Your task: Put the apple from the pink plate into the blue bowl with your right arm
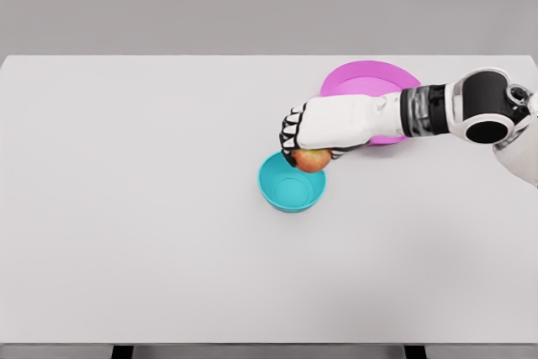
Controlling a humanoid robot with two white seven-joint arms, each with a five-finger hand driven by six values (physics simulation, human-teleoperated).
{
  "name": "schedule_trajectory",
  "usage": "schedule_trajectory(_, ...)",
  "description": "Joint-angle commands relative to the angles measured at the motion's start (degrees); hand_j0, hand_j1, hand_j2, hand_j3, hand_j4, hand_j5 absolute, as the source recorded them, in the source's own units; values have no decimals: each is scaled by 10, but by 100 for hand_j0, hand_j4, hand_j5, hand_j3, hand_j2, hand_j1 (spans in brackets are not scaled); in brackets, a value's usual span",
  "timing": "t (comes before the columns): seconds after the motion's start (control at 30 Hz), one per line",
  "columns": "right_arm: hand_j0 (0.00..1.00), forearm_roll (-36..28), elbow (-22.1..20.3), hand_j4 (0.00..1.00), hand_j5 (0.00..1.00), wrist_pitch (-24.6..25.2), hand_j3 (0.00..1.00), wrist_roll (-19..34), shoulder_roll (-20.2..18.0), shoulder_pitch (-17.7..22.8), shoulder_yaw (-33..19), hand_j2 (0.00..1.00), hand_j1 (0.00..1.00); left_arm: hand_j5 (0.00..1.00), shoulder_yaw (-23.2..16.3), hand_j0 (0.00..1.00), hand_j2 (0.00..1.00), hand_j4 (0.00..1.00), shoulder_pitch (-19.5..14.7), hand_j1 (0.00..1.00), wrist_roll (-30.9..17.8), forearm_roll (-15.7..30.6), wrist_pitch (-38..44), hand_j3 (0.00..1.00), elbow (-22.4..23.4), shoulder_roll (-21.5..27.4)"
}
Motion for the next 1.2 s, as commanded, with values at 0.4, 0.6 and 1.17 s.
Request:
schedule_trajectory(0.4,36,-1,2,36,36,2,36,0,38,0,15,36,36,100,0,100,100,100,1,100,0,0,0,100,0,0)
schedule_trajectory(0.6,100,-1,-3,100,100,2,100,0,37,0,15,100,100,100,0,100,100,100,1,100,0,0,0,100,0,0)
schedule_trajectory(1.17,100,-8,1,100,100,2,100,0,-25,31,-90,100,100,100,0,100,100,100,0,100,0,0,0,100,0,0)
